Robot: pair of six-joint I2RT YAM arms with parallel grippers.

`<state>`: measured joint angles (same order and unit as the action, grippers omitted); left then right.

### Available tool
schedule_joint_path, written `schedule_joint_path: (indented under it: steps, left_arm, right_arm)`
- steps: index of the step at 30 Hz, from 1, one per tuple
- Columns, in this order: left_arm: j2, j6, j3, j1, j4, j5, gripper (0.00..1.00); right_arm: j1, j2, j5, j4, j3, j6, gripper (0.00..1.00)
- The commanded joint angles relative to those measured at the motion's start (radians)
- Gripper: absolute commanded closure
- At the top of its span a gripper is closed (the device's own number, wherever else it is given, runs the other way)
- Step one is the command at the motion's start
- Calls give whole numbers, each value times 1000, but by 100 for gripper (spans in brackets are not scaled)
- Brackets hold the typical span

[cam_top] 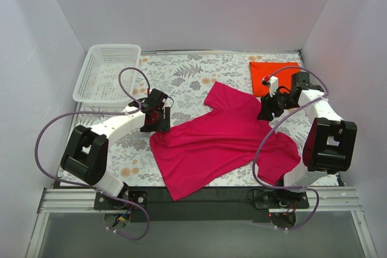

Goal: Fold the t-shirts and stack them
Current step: Flatten the tshirt out

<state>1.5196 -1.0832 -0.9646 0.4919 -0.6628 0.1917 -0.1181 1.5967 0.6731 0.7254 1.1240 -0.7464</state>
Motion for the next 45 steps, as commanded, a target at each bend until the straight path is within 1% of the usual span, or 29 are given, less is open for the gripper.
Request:
schedule_joint_path:
  steps: [1, 7, 9, 11, 12, 14, 16, 18, 19, 20, 22, 23, 24, 25, 26, 28, 30, 32, 33, 35, 36, 37, 38, 39, 40, 41, 42, 44, 45]
  left_arm:
    - [30, -20, -45, -18, 60, 0, 37]
    - [80, -24, -86, -36, 98, -72, 46]
    - [89, -26, -89, -47, 106, -92, 56]
    - [96, -30, -88, -52, 109, -113, 69]
    - [96, -34, -85, -59, 109, -120, 83]
    - [85, -43, -74, -65, 108, -130, 100]
    - [64, -60, -54, -81, 106, -132, 100]
    - [7, -115, -36, -99, 104, -108, 100]
    - [-18, -142, -10, -130, 104, -98, 100]
    - [-79, -234, 4, -148, 104, -86, 100]
    - [-145, -338, 38, -217, 101, -64, 100]
    - [-182, -372, 78, -240, 121, -83, 100]
    - [-237, -447, 102, -292, 129, -110, 100]
    - [-261, -481, 119, -312, 137, -161, 100]
    - [-277, -507, 150, -325, 146, -182, 100]
    - [-295, -588, 159, -346, 140, -227, 100]
    - [-292, -613, 164, -348, 143, -273, 95]
    - [-282, -610, 155, -348, 143, -323, 86]
    - [-279, -598, 142, -348, 141, -336, 74]
    - [-282, -517, 126, -348, 128, -347, 65]
    - [-286, -480, 115, -348, 121, -341, 55]
    - [-297, -437, 103, -348, 121, -344, 50]
    - [-326, -326, 98, -348, 127, -347, 46]
    - [-352, -281, 98, -348, 130, -353, 42]
    - [-377, -226, 102, -348, 138, -369, 35]
    - [-431, -66, 110, -348, 179, -415, 34]
    - [-453, 1, 113, -348, 195, -514, 34]
    - [-487, 122, 116, -343, 207, -540, 34]
    - [-508, 244, 116, -336, 207, -540, 33]
  right_arm:
    - [-2, -12, 57, -3, 10, 15, 48]
    - [-2, -14, 60, -11, -9, 15, 48]
    - [-2, -15, 60, -14, -13, 13, 48]
    - [-2, -15, 62, -15, -15, 15, 48]
    - [-2, -15, 62, -17, -15, 15, 48]
    - [-2, -17, 62, -17, -15, 15, 48]
    - [0, -18, 62, -17, -13, 16, 48]
    - [-2, -23, 62, -17, -12, 18, 48]
    - [0, -26, 62, -17, -12, 19, 48]
    - [-2, -27, 63, -18, -12, 18, 48]
    - [-2, -29, 66, -18, -12, 19, 48]
    - [-2, -27, 69, -18, -12, 19, 48]
    - [-2, -24, 71, -18, -10, 21, 48]
    - [-2, -23, 72, -20, -10, 21, 49]
    - [-2, -21, 78, -20, -10, 24, 48]
    - [0, -17, 83, -20, -9, 27, 49]
    - [1, -17, 85, -18, -9, 28, 49]
    - [1, -20, 83, -20, -9, 27, 49]
    - [3, -21, 82, -18, -7, 27, 49]
    - [3, -24, 82, -18, -7, 24, 49]
    - [5, -24, 82, -20, -6, 22, 49]
    - [5, -21, 82, -17, -4, 22, 49]
    - [5, -21, 82, -20, -3, 22, 49]
    - [6, -17, 83, -18, 0, 22, 49]
    - [6, -14, 85, -18, 2, 22, 49]
    - [8, -11, 86, -17, 8, 22, 49]
    - [11, -4, 88, -17, 13, 22, 49]
    - [15, 3, 89, -18, 19, 25, 49]
    - [21, 11, 91, -20, 26, 27, 49]
